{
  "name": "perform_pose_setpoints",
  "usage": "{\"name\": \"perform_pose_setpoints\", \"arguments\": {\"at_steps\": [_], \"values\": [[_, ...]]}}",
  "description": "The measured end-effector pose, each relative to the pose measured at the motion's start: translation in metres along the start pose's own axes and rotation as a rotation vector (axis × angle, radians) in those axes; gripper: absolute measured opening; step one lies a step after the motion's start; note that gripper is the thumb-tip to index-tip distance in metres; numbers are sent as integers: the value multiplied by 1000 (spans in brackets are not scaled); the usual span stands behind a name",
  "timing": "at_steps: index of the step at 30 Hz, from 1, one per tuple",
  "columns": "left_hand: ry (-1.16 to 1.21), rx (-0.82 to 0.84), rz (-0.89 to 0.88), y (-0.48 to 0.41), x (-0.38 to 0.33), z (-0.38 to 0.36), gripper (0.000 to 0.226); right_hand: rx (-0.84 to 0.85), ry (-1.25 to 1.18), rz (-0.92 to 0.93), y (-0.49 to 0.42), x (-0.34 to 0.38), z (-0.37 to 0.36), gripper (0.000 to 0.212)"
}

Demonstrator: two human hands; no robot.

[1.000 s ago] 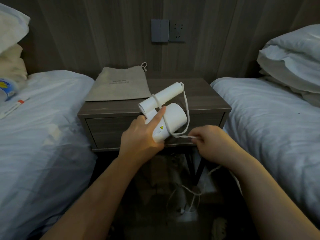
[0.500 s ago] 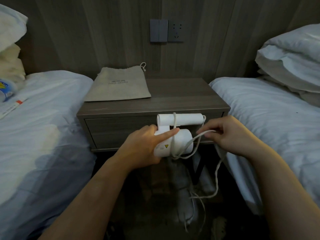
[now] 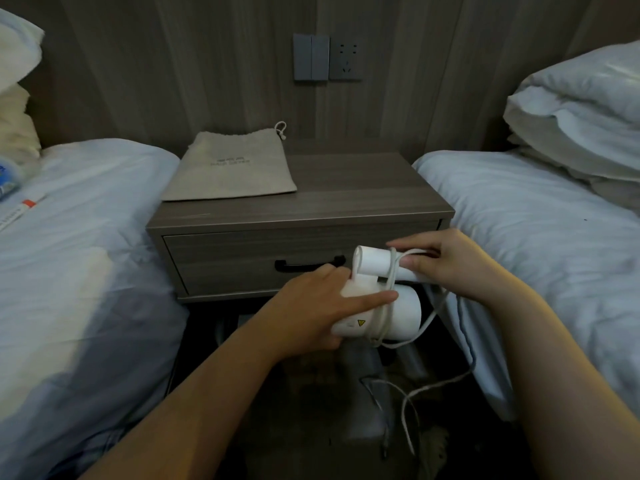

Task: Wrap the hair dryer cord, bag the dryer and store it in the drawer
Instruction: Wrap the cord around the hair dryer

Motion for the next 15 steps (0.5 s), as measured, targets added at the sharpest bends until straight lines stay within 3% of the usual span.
{"name": "perform_pose_setpoints", "arguments": {"at_steps": [12,15], "values": [[-66,22,58,4,5,-6,95,-53,-33,-56,-7,3,-29,22],[-54,63,82,3,8,-8,91,-233,-33,-187,-8,5,-32,11]]}}
Point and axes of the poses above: each hand's wrist, its own y-axis away from the middle knuckle, its own z-axis out of the back of the hand, x = y × z, the point moved 2 cm from there along -y, towards the middle knuckle, and after that the axes turned 4 degrees about -z, right-handed, at the moved point
